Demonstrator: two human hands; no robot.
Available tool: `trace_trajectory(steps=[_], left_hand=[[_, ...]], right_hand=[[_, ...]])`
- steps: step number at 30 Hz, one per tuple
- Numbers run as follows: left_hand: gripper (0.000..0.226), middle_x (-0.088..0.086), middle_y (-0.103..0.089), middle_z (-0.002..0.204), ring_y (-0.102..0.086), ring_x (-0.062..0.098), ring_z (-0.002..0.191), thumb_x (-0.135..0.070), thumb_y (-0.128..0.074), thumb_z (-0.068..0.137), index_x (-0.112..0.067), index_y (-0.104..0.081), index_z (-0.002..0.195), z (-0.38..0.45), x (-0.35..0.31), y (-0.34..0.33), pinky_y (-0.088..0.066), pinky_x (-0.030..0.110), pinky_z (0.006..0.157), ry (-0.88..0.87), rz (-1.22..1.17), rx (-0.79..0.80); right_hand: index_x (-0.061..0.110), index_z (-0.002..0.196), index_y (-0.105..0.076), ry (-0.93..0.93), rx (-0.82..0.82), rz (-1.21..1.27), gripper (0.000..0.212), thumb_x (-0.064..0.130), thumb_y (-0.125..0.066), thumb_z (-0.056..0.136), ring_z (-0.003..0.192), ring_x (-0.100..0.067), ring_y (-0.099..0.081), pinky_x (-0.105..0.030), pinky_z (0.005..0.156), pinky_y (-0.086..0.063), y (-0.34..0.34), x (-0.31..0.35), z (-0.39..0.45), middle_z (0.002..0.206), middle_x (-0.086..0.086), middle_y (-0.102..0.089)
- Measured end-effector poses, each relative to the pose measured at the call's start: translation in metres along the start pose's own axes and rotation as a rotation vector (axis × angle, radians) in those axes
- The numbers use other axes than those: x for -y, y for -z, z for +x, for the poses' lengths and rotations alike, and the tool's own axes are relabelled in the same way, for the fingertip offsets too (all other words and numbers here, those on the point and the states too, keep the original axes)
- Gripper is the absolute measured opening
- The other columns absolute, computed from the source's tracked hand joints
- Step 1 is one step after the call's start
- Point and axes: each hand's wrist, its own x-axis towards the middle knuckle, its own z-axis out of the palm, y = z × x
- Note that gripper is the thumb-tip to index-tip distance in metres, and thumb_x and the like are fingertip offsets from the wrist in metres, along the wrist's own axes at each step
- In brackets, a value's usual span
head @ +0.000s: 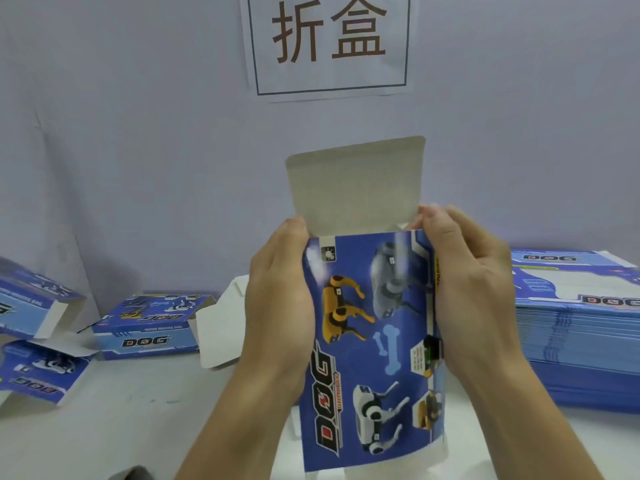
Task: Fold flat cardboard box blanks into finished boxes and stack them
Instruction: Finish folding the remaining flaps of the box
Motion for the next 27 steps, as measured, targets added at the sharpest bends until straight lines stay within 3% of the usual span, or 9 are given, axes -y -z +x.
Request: trace_trajectory(steps=[2, 5, 8, 12, 14, 16, 20, 22, 27], left_hand=[[0.029, 0.008, -0.054, 0.069, -0.057, 0.023, 0.057, -0.039, -0.046, 0.078, -0.011, -0.046, 0.075, 0.002, 0.002, 0.001, -0.047, 0.036, 0.055, -0.034, 0.04, -0.042], [0.017, -0.002, -0.062, 0.067, -0.067, 0.016, 0.055, -0.03, -0.045, 0.088, -0.041, -0.056, 0.095, 0.006, 0.004, 0.004, -0.05, 0.03, 0.047, -0.076, -0.001, -0.014], [0.041, -0.006, -0.074, 0.099, -0.075, 0.019, 0.068, -0.025, -0.04, 0.104, -0.059, -0.053, 0.121, 0.003, 0.005, 0.001, -0.056, 0.029, 0.052, -0.083, -0.082, 0.036], [0.039, -0.002, -0.074, 0.079, -0.073, 0.006, 0.079, -0.006, -0.025, 0.104, -0.007, -0.063, 0.107, 0.012, -0.01, 0.003, -0.053, 0.014, 0.056, -0.027, -0.03, 0.182], [0.029, 0.005, -0.061, 0.077, -0.069, -0.004, 0.088, 0.003, -0.023, 0.105, 0.0, -0.051, 0.108, 0.016, -0.01, 0.015, -0.043, 0.005, 0.049, 0.004, -0.192, 0.225], [0.027, -0.007, -0.06, 0.076, -0.066, -0.012, 0.067, 0.007, -0.028, 0.103, 0.001, -0.054, 0.109, 0.014, -0.015, 0.01, -0.043, 0.005, 0.05, -0.056, -0.125, 0.231], [0.013, 0.007, -0.067, 0.096, -0.074, 0.011, 0.081, -0.019, -0.043, 0.101, -0.018, -0.056, 0.1, 0.003, -0.008, -0.005, -0.058, 0.023, 0.061, -0.147, -0.025, 0.084], [0.012, 0.009, -0.067, 0.104, -0.074, 0.024, 0.09, -0.034, -0.049, 0.097, -0.029, -0.059, 0.099, 0.001, 0.001, -0.001, -0.06, 0.032, 0.063, -0.21, -0.039, 0.096], [0.015, 0.003, -0.072, 0.093, -0.076, 0.024, 0.084, -0.039, -0.048, 0.097, -0.034, -0.062, 0.099, 0.003, 0.005, 0.003, -0.058, 0.027, 0.058, -0.235, -0.073, 0.114]], right_hand=[[0.039, 0.088, -0.06, 0.001, -0.006, 0.032, 0.013, 0.047, -0.053, 0.081, 0.07, -0.012, -0.06, -0.041, 0.065, -0.052, 0.002, -0.002, -0.001, 0.089, 0.005, -0.063], [0.049, 0.117, -0.051, -0.035, 0.015, 0.075, 0.041, 0.034, -0.048, 0.079, 0.063, 0.0, -0.054, -0.023, 0.058, -0.046, 0.004, -0.006, 0.0, 0.101, 0.017, -0.059], [0.028, 0.115, -0.064, -0.025, 0.014, 0.048, 0.041, 0.029, -0.041, 0.082, 0.067, -0.011, -0.05, -0.035, 0.06, -0.043, 0.004, -0.003, 0.0, 0.089, 0.004, -0.057], [0.004, 0.1, -0.061, -0.042, 0.048, 0.318, 0.04, 0.03, -0.033, 0.091, 0.091, -0.024, -0.064, -0.037, 0.076, -0.052, 0.008, -0.004, -0.005, 0.1, -0.015, -0.06], [0.004, 0.102, -0.062, -0.066, 0.085, 0.348, 0.047, 0.041, -0.033, 0.093, 0.099, -0.031, -0.064, -0.041, 0.081, -0.054, 0.009, -0.003, -0.006, 0.107, -0.021, -0.063], [0.009, 0.101, -0.063, -0.03, 0.103, 0.249, 0.037, 0.038, -0.04, 0.094, 0.083, -0.038, -0.066, -0.047, 0.07, -0.055, 0.007, -0.001, -0.006, 0.091, -0.024, -0.064], [0.019, 0.105, -0.063, 0.05, 0.074, 0.14, 0.023, 0.036, -0.051, 0.095, 0.056, -0.013, -0.064, -0.026, 0.051, -0.053, 0.005, 0.001, -0.005, 0.059, 0.006, -0.061], [0.02, 0.104, -0.064, 0.041, 0.072, 0.158, 0.022, 0.037, -0.054, 0.095, 0.057, -0.01, -0.066, -0.023, 0.05, -0.052, 0.005, 0.003, -0.005, 0.061, 0.005, -0.064], [0.016, 0.097, -0.067, -0.077, 0.098, 0.271, 0.021, 0.035, -0.061, 0.09, 0.065, -0.024, -0.074, -0.031, 0.048, -0.055, 0.009, 0.005, -0.003, 0.074, -0.004, -0.074]])
